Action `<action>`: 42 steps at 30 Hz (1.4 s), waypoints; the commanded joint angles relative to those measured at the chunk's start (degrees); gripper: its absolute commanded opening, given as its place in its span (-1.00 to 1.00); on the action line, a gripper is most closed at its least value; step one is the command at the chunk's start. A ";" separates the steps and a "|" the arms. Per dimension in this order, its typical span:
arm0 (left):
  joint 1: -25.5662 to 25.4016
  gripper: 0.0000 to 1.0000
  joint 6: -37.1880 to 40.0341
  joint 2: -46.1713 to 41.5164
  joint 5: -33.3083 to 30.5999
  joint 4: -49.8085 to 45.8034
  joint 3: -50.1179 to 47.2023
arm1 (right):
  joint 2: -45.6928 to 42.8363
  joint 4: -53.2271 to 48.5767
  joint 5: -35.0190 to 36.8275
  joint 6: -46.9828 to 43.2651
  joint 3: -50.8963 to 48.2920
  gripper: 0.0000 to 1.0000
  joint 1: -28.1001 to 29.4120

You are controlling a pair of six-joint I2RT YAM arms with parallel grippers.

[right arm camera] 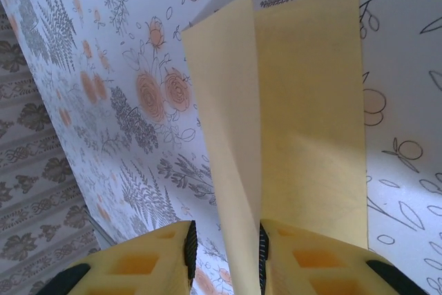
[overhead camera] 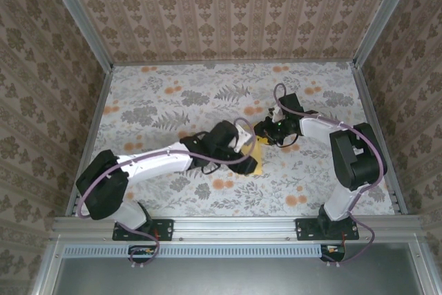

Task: Fold a paper plane with a square sheet of paper (fold left side to right side)
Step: Fold the triangle a second time at the center of the table.

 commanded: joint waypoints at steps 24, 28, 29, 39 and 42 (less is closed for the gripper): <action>-9.84 0.27 6.29 19.25 -24.19 -14.76 16.88 | 0.54 -4.54 1.11 -1.21 1.00 -0.42 -0.25; -9.90 -0.15 7.37 18.28 -21.75 -12.96 15.79 | 1.02 -6.00 2.23 -2.49 1.74 -0.42 -0.18; -9.82 -0.26 7.53 17.99 -21.25 -12.42 15.34 | 1.22 -6.33 2.51 -2.96 2.04 -0.42 -0.18; -4.79 -1.00 4.45 12.90 -10.73 -4.75 9.53 | -1.88 -4.97 4.24 -6.68 3.00 -0.33 -0.55; -2.03 -1.00 2.47 10.44 -6.64 -1.00 6.74 | -5.61 -4.63 6.20 -7.56 2.52 -0.22 -1.05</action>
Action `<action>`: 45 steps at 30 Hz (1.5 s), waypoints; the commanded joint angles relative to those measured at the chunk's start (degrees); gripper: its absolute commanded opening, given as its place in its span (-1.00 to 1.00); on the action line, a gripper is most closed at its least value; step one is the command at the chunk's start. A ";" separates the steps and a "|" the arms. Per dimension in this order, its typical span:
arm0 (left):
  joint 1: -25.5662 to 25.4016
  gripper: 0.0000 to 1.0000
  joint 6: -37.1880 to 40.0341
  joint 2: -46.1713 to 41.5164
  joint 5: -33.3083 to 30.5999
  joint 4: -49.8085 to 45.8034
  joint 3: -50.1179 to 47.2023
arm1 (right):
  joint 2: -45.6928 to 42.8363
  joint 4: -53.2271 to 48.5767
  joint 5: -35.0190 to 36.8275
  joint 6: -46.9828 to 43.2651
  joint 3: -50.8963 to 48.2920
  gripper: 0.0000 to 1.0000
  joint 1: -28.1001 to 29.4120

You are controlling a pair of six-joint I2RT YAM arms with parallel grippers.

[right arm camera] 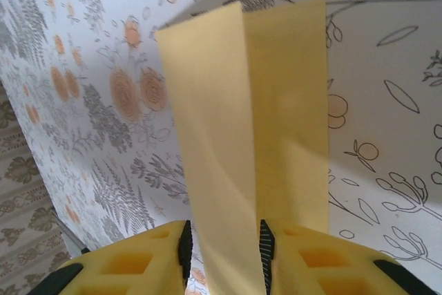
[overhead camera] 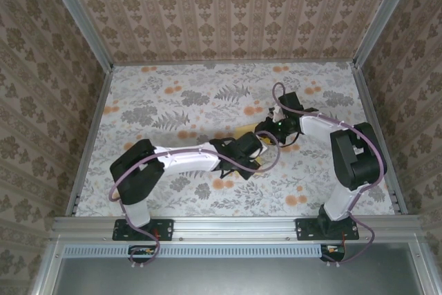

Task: Fold a paper plane with a square sheet of paper (fold left side to right side)
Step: Fold the triangle a second time at the center of the table.

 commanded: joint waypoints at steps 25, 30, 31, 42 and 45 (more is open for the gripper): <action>16.00 -1.00 -9.17 -6.80 21.21 11.96 -11.27 | -19.59 2.75 11.00 3.93 -20.31 -0.77 10.18; 16.60 -1.00 -8.83 -6.53 20.12 10.60 -10.77 | -14.52 2.95 12.63 4.18 -19.20 -0.79 11.90; 16.65 -1.00 -8.71 -6.50 20.06 10.37 -10.74 | -13.75 3.03 12.74 4.01 -18.94 -0.79 12.14; 17.44 -1.00 -7.03 -4.88 19.95 6.73 -7.87 | -11.21 3.89 13.41 3.53 -17.48 -0.80 13.22; 17.46 -1.00 -7.09 -4.64 19.95 6.74 -7.65 | -11.18 4.18 13.10 3.61 -17.22 -0.79 13.39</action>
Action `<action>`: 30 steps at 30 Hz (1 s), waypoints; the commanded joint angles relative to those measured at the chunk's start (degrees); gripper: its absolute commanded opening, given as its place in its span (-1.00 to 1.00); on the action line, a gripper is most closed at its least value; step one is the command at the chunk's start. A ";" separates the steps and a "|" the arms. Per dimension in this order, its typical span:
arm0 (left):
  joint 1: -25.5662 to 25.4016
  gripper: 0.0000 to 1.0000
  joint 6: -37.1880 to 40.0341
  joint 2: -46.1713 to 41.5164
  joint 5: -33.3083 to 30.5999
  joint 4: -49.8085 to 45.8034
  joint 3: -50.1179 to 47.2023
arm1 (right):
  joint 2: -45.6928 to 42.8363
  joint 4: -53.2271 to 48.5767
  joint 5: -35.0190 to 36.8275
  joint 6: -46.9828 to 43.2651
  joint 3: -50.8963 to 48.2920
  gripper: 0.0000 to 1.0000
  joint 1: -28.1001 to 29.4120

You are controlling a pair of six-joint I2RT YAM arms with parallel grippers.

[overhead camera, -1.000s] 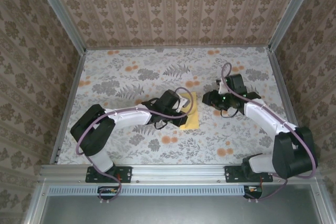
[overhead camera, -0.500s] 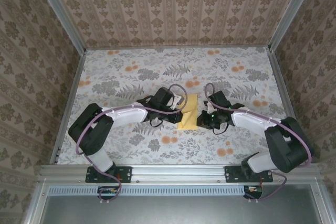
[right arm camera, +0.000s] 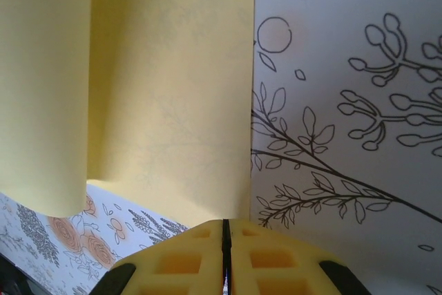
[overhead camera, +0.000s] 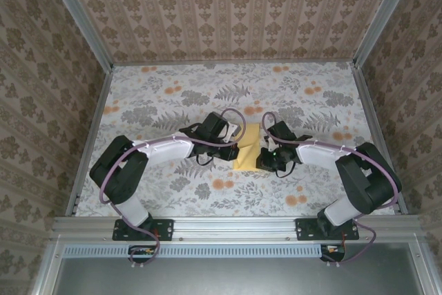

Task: Fold a paper plane with a square sheet of paper (fold left side to right side)
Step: Fold the triangle a second time at the center of the table.

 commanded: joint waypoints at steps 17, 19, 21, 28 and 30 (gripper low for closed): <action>1.12 -1.00 4.52 3.62 -2.23 -6.49 5.49 | 4.64 -5.40 4.23 -1.14 2.87 -0.80 0.92; 1.33 -1.00 4.97 4.35 -2.25 -6.77 5.94 | 4.81 -5.80 4.35 -1.47 3.05 -0.80 0.88; 1.62 -1.00 5.25 5.24 -2.33 -6.94 6.45 | 4.98 -6.27 4.33 -1.79 3.16 -0.80 0.88; 2.53 -1.00 6.19 7.71 -1.90 -6.86 8.17 | 5.08 -6.87 4.34 -2.45 3.19 -0.80 0.88; 2.71 -1.00 6.40 8.48 -1.68 -6.94 8.79 | 5.19 -6.95 4.35 -2.50 3.23 -0.80 0.88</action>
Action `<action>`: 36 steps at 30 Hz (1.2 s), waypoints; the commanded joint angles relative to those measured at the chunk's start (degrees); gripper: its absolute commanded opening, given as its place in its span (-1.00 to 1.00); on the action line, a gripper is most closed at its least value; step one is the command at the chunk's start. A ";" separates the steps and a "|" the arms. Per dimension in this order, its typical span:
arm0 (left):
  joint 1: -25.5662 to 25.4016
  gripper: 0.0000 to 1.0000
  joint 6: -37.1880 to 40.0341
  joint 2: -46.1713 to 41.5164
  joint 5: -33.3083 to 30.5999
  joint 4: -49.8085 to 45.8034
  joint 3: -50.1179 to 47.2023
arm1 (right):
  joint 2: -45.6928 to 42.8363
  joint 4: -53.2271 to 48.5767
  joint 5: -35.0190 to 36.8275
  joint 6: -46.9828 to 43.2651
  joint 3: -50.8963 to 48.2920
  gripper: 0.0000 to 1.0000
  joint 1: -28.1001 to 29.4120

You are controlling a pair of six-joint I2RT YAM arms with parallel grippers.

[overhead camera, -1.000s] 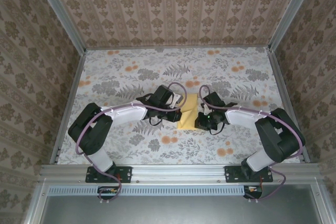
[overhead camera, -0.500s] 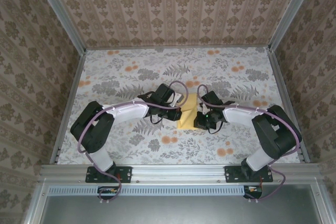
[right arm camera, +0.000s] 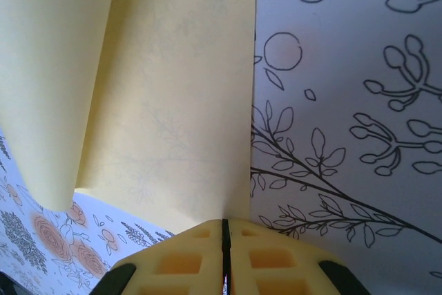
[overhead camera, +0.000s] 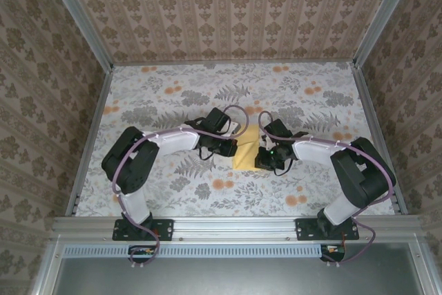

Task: Fold a paper plane with a square sheet of paper (fold left side to right side)
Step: Fold the triangle a second time at the center of the table.

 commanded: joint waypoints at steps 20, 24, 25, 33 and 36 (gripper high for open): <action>1.08 -1.00 3.65 5.04 -1.29 -2.81 4.95 | 2.08 -5.08 2.91 -1.72 0.31 -0.80 0.31; 1.09 -1.00 3.68 5.61 -1.20 -2.60 5.37 | 2.15 -5.18 2.89 -1.72 0.39 -0.80 0.31; 1.10 -1.00 3.67 5.73 -1.22 -2.56 5.39 | 2.22 -5.15 2.89 -1.75 0.39 -0.80 0.31; 1.23 -1.00 3.89 6.31 -1.88 -2.91 5.75 | 2.52 -5.50 2.87 -1.85 0.55 -0.80 0.31; 1.21 -1.00 4.02 6.33 -2.37 -3.36 5.82 | 2.60 -5.74 2.97 -1.91 0.56 -0.80 0.30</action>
